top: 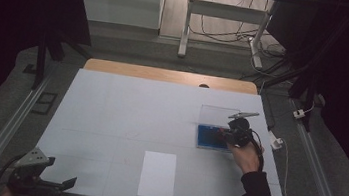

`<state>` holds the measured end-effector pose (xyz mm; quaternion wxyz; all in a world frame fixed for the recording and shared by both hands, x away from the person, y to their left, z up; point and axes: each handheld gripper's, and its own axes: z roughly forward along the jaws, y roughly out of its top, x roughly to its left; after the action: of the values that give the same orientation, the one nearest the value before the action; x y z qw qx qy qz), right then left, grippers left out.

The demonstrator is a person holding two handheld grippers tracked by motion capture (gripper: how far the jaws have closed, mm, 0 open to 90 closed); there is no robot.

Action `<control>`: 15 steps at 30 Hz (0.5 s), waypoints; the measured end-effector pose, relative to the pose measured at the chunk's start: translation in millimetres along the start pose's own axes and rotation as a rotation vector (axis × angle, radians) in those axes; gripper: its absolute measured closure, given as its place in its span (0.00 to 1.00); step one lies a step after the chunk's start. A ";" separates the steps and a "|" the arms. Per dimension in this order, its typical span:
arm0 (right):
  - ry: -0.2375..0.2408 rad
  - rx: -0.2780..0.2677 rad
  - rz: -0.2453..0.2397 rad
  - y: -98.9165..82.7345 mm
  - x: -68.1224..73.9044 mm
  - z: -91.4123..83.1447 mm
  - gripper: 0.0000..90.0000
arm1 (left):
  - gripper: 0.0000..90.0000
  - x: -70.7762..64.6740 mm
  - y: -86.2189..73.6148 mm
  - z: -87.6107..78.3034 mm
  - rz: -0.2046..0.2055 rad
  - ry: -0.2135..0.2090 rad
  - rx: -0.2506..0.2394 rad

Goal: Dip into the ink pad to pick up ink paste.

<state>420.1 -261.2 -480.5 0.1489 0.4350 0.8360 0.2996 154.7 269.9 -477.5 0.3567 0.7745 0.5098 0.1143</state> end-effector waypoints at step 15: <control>0.018 -0.068 -0.020 0.1 1.8 -17.3 0.88 | 0.00 0.8 -0.5 -0.7 -0.005 -0.008 -0.005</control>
<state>410.3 -266.1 -466.9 0.1591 0.4185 0.8311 0.3300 154.4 271.0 -477.5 0.3607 0.7727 0.5103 0.1116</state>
